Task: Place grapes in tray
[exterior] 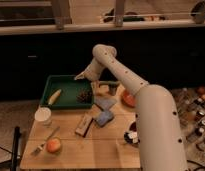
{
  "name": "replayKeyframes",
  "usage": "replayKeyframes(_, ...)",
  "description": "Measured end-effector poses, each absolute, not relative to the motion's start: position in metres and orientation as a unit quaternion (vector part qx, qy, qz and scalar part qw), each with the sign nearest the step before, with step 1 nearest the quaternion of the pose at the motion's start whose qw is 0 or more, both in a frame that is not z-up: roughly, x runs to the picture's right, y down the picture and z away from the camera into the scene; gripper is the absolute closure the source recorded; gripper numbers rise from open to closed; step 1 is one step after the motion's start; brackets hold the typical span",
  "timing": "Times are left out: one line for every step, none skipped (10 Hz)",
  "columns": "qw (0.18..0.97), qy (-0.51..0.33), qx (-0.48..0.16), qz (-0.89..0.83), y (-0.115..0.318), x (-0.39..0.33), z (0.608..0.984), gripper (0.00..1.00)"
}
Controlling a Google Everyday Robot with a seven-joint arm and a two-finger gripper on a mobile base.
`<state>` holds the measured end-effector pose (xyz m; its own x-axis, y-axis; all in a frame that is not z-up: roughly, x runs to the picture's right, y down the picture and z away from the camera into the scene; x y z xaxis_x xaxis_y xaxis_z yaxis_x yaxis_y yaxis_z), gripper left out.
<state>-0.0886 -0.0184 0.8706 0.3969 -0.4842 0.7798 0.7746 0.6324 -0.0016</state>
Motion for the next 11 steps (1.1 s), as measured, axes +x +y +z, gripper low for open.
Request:
replayKeyframes(0.815, -0.391, -0.184, -0.386, -0.0202, -0.0877, 0.8703, 0.20)
replayKeyframes(0.815, -0.392, -0.182, -0.387, -0.0216, -0.0879, 0.8701, 0.20)
replayKeyframes(0.814, -0.392, -0.181, -0.388, -0.0227, -0.0877, 0.8699, 0.20)
replayKeyframes(0.814, -0.393, -0.179, -0.388, -0.0242, -0.0871, 0.8698, 0.20)
replayKeyframes(0.814, -0.393, -0.178, -0.388, -0.0246, -0.0871, 0.8697, 0.20)
replayKeyframes(0.814, -0.393, -0.179, -0.389, -0.0245, -0.0873, 0.8696, 0.20)
replayKeyframes(0.814, -0.393, -0.179, -0.389, -0.0244, -0.0873, 0.8696, 0.20)
replayKeyframes(0.814, -0.393, -0.179, -0.389, -0.0244, -0.0872, 0.8697, 0.20)
replayKeyframes(0.814, -0.393, -0.179, -0.389, -0.0244, -0.0873, 0.8696, 0.20)
replayKeyframes(0.814, -0.393, -0.179, -0.389, -0.0244, -0.0873, 0.8696, 0.20)
replayKeyframes(0.814, -0.393, -0.179, -0.389, -0.0244, -0.0875, 0.8696, 0.20)
